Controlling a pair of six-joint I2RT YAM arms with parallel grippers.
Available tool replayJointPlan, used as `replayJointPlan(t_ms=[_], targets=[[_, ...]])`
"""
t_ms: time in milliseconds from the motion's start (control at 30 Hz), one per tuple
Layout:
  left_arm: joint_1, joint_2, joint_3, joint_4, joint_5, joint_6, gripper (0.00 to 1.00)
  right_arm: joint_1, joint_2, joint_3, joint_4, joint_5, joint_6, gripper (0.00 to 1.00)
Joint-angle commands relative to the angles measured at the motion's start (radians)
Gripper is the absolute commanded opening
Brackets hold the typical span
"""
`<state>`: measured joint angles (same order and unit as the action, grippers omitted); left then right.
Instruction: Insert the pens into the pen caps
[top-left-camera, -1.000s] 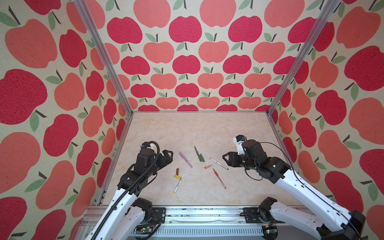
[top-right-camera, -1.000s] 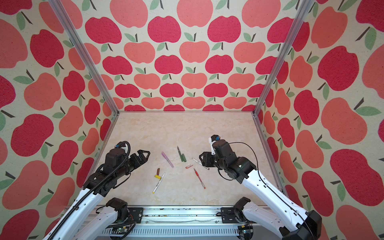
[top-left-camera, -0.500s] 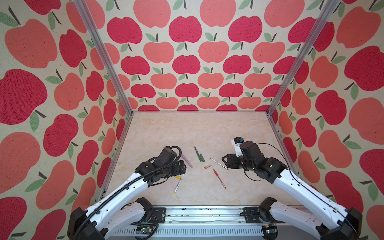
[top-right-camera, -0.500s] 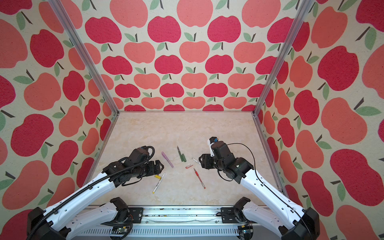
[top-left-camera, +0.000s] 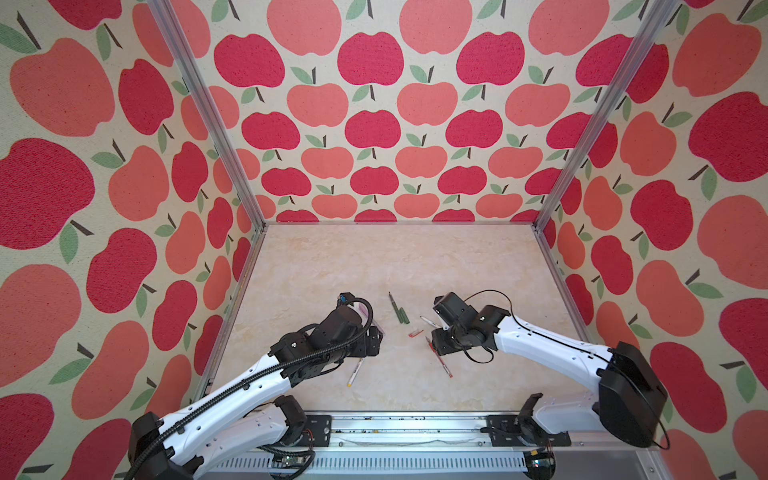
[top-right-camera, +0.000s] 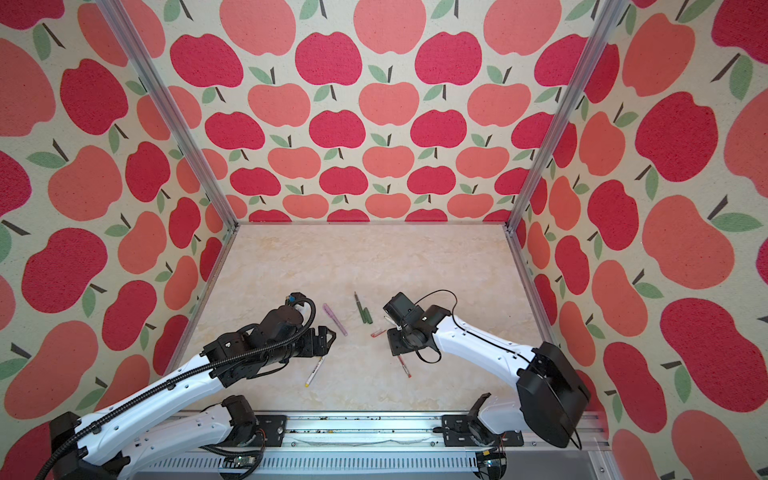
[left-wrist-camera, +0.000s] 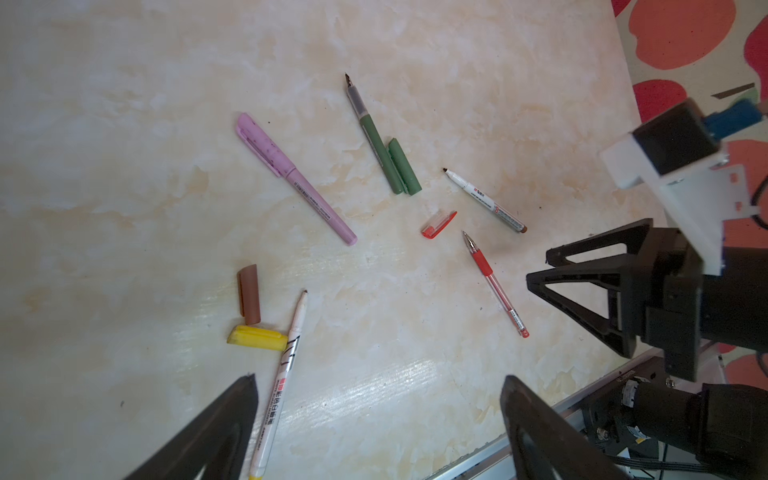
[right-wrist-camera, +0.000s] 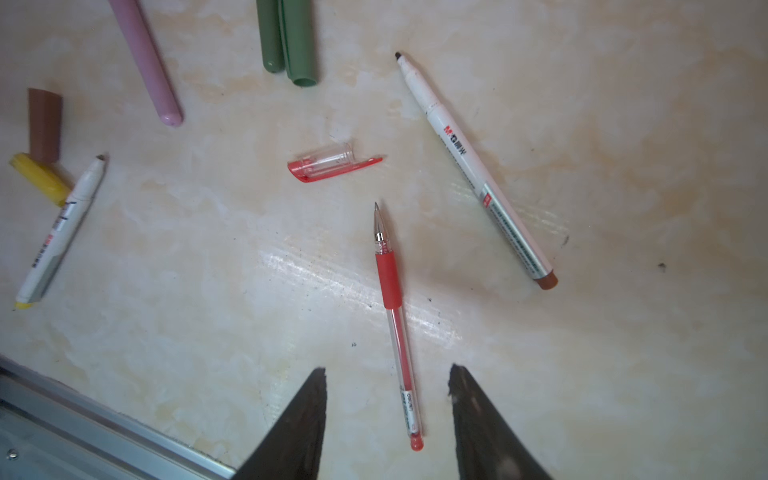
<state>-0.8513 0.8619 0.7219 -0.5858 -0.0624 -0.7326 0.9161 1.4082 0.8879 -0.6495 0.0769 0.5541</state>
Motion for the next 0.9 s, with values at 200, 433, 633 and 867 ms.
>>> replayJointPlan(t_ms=[200, 433, 633, 867], targets=[[0.111, 0.008, -0.052, 0.155, 0.09, 0.086, 0.94, 0.055, 0.207, 0.126, -0.014, 0.076, -0.054, 0.46], [0.144, -0.01, -0.088, 0.196, 0.132, 0.111, 0.94, 0.052, 0.283, 0.149, -0.029, 0.121, -0.069, 0.45], [0.166, -0.005, -0.121, 0.237, 0.175, 0.097, 0.94, 0.051, 0.32, 0.14, 0.003, 0.089, -0.05, 0.41], [0.168, 0.033, -0.124, 0.275, 0.21, 0.097, 0.94, 0.052, 0.327, 0.123, 0.023, 0.076, -0.042, 0.3]])
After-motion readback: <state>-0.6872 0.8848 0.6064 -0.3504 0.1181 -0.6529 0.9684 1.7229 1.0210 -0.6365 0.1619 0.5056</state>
